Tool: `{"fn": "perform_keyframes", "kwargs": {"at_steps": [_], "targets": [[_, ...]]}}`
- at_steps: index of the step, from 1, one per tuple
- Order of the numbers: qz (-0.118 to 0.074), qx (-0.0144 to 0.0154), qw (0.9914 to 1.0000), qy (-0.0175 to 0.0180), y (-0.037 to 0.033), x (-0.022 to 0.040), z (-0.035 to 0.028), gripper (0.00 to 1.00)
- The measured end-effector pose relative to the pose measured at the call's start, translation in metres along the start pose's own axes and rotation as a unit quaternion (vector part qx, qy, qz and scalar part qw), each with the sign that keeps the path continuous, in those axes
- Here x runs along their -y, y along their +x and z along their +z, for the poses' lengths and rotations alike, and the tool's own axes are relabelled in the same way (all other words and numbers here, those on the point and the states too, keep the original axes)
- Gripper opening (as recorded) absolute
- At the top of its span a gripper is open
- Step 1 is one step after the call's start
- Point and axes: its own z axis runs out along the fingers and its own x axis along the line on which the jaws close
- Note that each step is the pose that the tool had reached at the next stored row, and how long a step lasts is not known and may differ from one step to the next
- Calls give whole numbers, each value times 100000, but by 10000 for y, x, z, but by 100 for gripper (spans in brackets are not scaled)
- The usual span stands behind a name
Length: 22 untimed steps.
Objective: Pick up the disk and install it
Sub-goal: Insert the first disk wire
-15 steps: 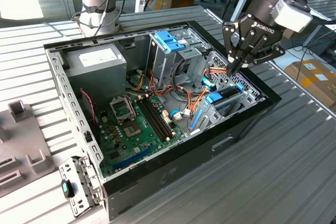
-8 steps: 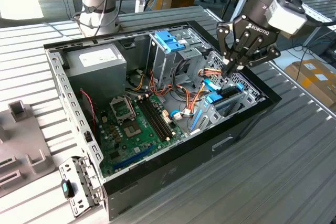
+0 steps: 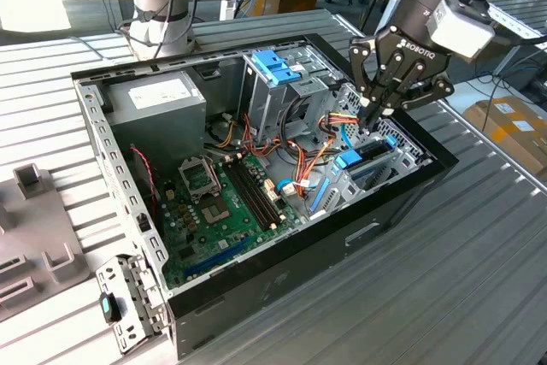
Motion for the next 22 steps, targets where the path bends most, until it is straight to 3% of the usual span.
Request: {"fn": "perform_keyframes", "kwargs": {"at_steps": [1, 3, 4, 5, 12, 15, 18, 19, 22], "targets": [[114, 11, 100000, 12, 0, 0, 1, 17], [2858, 218, 99959, 218, 140, -103, 10, 17], [5706, 425, 99835, 443, 217, -124, 44, 17], [6211, 462, 99805, 482, 232, -127, 50, 17], [6298, 469, 99799, 491, 232, -128, 50, 17], [6940, 513, 99756, 548, 233, -128, 51, 17], [8024, 563, 99674, 632, 234, -128, 51, 17], [9138, 627, 99577, 726, 235, -127, 51, 17], [10820, 724, 99406, 870, 236, -126, 51, 17]]}}
